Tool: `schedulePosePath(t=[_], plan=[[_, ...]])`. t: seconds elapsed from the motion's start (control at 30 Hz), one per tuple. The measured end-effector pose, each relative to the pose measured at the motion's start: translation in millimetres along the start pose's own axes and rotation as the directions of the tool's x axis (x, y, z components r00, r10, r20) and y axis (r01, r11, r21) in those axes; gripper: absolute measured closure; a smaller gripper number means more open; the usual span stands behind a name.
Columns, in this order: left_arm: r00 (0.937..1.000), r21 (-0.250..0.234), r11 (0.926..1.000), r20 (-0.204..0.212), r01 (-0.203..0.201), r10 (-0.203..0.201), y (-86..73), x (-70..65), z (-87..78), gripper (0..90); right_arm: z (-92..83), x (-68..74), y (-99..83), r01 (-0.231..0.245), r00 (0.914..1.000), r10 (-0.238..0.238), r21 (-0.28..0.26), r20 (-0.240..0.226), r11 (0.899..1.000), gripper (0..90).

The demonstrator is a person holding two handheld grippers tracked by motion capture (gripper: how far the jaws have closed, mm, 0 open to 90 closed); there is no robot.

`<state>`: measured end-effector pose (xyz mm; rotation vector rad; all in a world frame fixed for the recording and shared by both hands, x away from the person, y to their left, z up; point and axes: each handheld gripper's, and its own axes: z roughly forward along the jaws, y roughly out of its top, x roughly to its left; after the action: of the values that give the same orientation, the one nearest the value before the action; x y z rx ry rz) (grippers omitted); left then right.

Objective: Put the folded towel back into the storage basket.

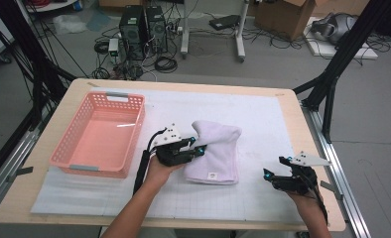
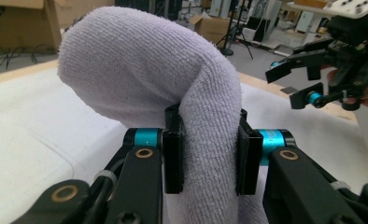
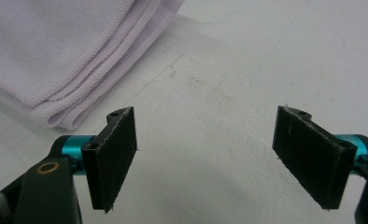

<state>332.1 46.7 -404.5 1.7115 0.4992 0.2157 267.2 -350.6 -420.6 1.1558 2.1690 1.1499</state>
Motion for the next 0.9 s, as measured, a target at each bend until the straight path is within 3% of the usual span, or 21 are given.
schedulePosePath(t=[0.43,0.9], plan=[[0.999,-0.064,0.9971,0.016,-0.041,0.042,19.2,-8.9,-21.0,72.7,0.2,0.5,0.6,-0.001,1.0,0.001,-0.005,-0.005,1.0,20.8],[0.9985,-0.132,0.9898,-0.014,-0.055,0.054,28.9,-6.0,-47.2,72.3,0.4,1.3,1.5,-0.002,1.0,0.001,-0.011,-0.007,1.0,20.8]])
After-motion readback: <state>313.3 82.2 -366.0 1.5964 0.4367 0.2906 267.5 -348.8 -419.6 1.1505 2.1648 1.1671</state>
